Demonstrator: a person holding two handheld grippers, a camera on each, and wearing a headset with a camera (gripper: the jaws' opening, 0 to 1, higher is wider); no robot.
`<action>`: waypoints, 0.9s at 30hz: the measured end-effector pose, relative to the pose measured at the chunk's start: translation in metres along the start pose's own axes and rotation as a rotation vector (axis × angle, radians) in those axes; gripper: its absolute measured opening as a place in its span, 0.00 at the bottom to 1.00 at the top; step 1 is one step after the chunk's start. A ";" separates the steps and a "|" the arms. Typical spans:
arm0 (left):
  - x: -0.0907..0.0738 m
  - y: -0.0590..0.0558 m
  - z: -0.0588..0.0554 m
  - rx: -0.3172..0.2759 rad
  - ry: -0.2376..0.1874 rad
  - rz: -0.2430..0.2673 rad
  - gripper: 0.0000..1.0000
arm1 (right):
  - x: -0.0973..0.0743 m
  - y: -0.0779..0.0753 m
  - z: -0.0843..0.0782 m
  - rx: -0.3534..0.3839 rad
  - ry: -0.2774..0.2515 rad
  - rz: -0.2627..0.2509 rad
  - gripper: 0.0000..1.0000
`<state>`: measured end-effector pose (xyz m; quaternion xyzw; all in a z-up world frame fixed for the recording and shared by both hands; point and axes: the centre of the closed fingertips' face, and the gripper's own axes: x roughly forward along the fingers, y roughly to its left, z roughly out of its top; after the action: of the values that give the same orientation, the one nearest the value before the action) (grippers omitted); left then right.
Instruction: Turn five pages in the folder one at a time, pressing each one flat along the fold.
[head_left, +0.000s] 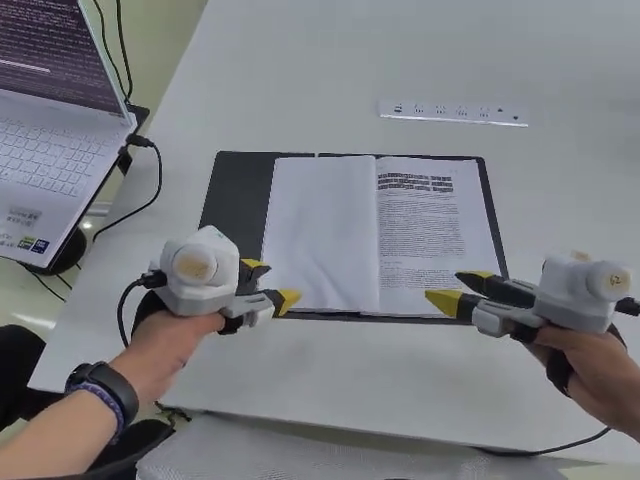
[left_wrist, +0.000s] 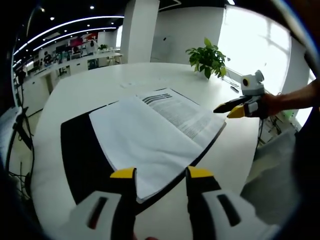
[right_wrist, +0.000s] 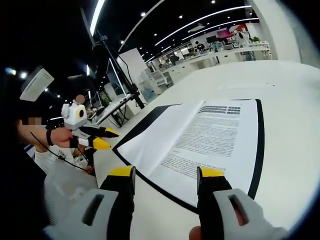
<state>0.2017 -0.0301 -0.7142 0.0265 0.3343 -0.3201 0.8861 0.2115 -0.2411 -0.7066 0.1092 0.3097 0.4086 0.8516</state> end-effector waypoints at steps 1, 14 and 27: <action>-0.004 0.000 0.002 0.003 -0.006 0.002 0.39 | -0.002 0.000 0.000 -0.002 -0.001 -0.004 0.51; -0.044 0.001 0.010 0.015 -0.041 0.017 0.60 | -0.052 -0.006 0.007 -0.051 -0.036 -0.095 0.68; -0.077 0.008 0.013 -0.015 -0.080 0.065 0.71 | -0.076 -0.004 0.003 -0.091 -0.017 -0.155 0.83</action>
<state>0.1698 0.0150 -0.6583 0.0179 0.2999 -0.2894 0.9089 0.1792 -0.3016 -0.6726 0.0495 0.2909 0.3542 0.8874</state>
